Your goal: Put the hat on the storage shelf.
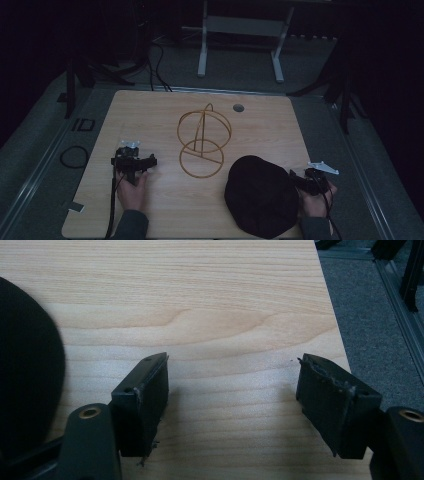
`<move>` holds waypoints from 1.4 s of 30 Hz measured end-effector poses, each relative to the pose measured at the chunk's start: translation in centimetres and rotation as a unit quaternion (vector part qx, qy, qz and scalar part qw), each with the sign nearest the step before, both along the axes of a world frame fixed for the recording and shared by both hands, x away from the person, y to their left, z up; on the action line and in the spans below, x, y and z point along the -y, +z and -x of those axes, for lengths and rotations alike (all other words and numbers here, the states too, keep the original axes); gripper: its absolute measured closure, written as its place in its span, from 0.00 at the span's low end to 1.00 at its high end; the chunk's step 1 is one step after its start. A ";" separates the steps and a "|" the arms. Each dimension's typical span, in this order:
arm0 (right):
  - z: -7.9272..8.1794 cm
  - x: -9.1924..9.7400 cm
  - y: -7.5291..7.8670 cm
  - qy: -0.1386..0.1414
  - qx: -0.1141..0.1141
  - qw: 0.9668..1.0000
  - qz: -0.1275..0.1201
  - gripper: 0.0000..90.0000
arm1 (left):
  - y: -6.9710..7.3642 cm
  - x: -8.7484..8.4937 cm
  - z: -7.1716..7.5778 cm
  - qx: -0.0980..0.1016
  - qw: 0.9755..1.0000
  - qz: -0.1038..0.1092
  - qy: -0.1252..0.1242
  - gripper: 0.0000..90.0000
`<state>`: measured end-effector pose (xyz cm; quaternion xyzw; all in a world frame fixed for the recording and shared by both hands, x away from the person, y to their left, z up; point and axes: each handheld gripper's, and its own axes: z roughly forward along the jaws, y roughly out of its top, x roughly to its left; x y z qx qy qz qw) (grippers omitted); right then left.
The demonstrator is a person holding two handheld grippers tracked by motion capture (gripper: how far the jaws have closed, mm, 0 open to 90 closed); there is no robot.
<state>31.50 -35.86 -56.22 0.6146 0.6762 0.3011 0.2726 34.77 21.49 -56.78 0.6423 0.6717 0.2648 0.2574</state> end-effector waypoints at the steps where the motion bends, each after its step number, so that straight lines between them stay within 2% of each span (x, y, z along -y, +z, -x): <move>1: 0.0 0.0 0.0 0.000 0.000 1.000 0.000 0.32 | 0.0 0.0 0.0 0.000 1.000 0.000 0.000 0.01; 8: 0.0 0.0 0.0 0.000 0.000 1.000 0.000 0.33 | 0.0 0.0 0.0 0.000 1.000 0.000 0.000 0.01; 11: -0.1 -0.1 0.1 0.000 -0.007 1.000 0.002 0.33 | 0.0 0.0 0.0 0.000 1.000 0.000 0.000 0.01; 17: -0.7 0.0 0.7 0.009 -0.040 0.999 0.006 0.34 | 0.0 0.2 0.0 0.000 1.000 0.000 -0.005 0.01; 20: -0.9 0.1 1.0 0.020 -0.051 0.998 0.009 0.38 | 0.0 0.2 0.0 -0.001 1.000 0.000 -0.005 0.01; 21: -1.1 0.3 1.3 0.034 -0.063 0.997 0.011 0.44 | 0.0 0.2 0.0 0.000 1.000 0.000 -0.004 0.01; 23: -1.1 0.3 1.4 0.038 -0.067 0.997 0.010 0.45 | 0.0 0.2 0.0 -0.001 1.000 0.000 -0.005 0.01; 24: -1.3 0.5 1.6 0.046 -0.072 0.996 -0.002 0.46 | 0.0 0.2 0.0 -0.001 1.000 0.000 -0.005 0.01; 25: -1.3 0.5 1.6 0.046 -0.072 0.996 -0.002 0.46 | 0.0 0.2 0.0 -0.001 1.000 0.000 -0.005 0.01; 28: -1.3 0.4 2.5 0.060 -0.069 0.996 -0.007 0.45 | 0.0 0.2 0.0 -0.001 1.000 0.000 -0.005 0.01; 32: -1.4 -0.3 3.9 0.082 -0.071 0.994 0.005 0.42 | 0.0 0.2 0.0 0.000 1.000 0.000 -0.005 0.01; 34: -1.4 -0.4 4.2 0.084 -0.072 0.994 0.007 0.42 | 0.0 0.2 0.0 -0.001 1.000 0.000 -0.005 0.01; 36: -1.5 -1.0 5.2 0.089 -0.074 0.993 0.015 0.39 | 0.0 0.2 0.0 0.000 1.000 0.001 -0.004 0.01; 41: -1.6 -1.5 6.2 0.107 -0.075 0.991 0.009 0.36 | 0.0 0.2 0.0 0.000 1.000 0.001 -0.004 0.01; 42: -1.5 -1.7 6.8 0.117 -0.076 0.990 0.007 0.35 | 0.0 0.2 0.0 0.000 1.000 0.001 -0.004 0.01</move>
